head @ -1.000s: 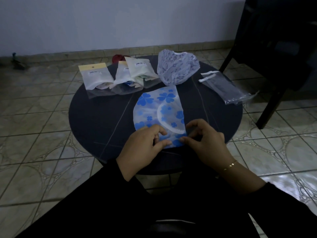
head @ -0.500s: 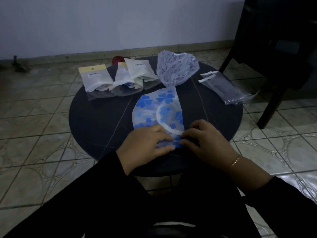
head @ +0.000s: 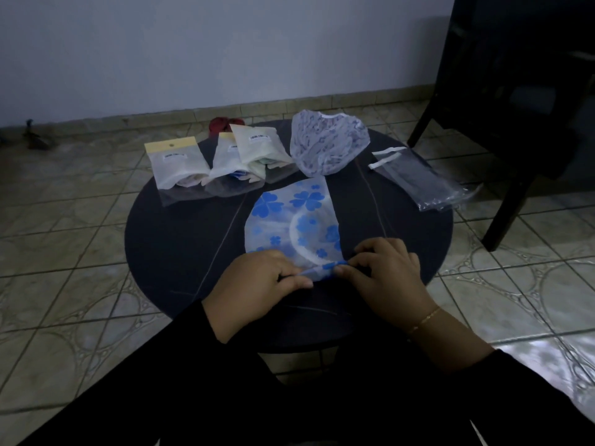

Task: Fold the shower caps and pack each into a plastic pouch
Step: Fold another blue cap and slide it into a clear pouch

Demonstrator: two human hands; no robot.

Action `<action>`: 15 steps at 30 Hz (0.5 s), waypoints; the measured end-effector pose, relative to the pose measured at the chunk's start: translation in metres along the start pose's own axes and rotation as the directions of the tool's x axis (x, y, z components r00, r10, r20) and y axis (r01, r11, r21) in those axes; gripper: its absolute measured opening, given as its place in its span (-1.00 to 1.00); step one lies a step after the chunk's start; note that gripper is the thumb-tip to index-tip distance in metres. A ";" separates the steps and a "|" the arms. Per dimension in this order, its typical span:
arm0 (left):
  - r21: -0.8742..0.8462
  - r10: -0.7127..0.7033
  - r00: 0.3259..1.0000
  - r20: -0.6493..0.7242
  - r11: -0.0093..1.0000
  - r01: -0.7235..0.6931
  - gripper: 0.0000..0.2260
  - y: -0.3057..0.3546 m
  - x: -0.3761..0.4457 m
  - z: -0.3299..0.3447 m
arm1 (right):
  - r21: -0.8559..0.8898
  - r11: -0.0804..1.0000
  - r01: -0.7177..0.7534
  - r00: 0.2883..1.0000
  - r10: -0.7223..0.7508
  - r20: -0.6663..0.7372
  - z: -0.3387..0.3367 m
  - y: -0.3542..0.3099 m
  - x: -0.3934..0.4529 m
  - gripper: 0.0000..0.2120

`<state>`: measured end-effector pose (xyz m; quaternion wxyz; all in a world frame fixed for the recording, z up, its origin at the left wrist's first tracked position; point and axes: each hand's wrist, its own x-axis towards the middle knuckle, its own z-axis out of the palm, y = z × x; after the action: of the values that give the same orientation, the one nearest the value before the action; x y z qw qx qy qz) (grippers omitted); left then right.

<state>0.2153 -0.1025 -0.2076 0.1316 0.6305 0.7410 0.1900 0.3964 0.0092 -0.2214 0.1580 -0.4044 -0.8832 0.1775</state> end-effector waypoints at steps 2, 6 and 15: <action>-0.014 -0.079 0.996 -0.048 0.997 0.078 -0.75 -0.003 0.000 -0.003 | 0.023 0.999 -0.034 0.999 0.034 0.007 0.001 -0.002 0.002 -0.69; -0.216 -0.310 0.950 0.023 0.927 0.308 -0.52 -0.005 0.005 -0.008 | 0.046 0.994 -0.097 0.995 0.095 0.035 0.000 -0.007 0.004 -0.71; -0.066 -0.402 0.911 -0.090 0.915 0.397 -0.57 0.009 0.002 0.000 | 0.036 0.973 -0.226 0.970 0.222 0.098 -0.003 -0.018 0.010 -0.76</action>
<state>0.2227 -0.0991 -0.2036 0.1445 0.4521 0.8553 0.2079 0.3793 0.0066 -0.2092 0.1048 -0.4891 -0.8339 0.2335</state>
